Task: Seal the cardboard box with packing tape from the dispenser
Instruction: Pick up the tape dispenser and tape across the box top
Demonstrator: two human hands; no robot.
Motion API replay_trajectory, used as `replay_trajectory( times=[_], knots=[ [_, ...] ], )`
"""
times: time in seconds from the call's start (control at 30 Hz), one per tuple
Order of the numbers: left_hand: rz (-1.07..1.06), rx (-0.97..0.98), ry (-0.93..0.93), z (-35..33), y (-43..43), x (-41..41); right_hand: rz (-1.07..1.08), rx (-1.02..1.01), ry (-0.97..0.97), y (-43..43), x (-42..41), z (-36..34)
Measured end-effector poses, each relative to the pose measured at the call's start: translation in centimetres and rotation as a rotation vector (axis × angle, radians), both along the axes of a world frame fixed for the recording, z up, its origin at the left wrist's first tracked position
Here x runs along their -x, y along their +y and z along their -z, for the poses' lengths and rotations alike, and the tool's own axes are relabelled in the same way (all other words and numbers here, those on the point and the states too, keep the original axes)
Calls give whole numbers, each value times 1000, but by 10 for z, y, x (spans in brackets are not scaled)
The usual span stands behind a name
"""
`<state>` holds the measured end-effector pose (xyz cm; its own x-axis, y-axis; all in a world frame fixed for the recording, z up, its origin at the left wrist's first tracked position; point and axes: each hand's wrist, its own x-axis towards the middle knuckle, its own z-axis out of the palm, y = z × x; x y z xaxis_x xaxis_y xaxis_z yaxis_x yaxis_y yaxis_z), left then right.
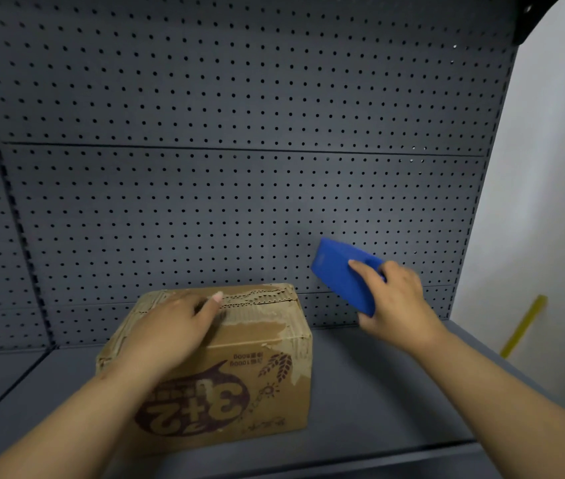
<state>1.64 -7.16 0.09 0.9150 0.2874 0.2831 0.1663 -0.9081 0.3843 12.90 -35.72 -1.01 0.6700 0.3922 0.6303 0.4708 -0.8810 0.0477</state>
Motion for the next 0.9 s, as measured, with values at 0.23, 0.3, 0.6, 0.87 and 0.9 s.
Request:
replay_trajectory(
  times=[0.23, 0.3, 0.6, 0.87, 0.9],
  knots=[
    [34, 429, -208, -41, 27, -4, -260, 244, -168, 63, 52, -72],
    [72, 734, -264, -50, 41, -7, -323, 271, -143, 84, 64, -79],
    [329, 1442, -252, -60, 93, 7, -455, 272, -80, 144, 83, -85],
    [266, 1462, -203, -57, 119, 7, -509, 217, 26, 170, 92, -92],
    [247, 1450, -187, -57, 121, 5, -512, 216, 9, 173, 93, -93]
  ],
)
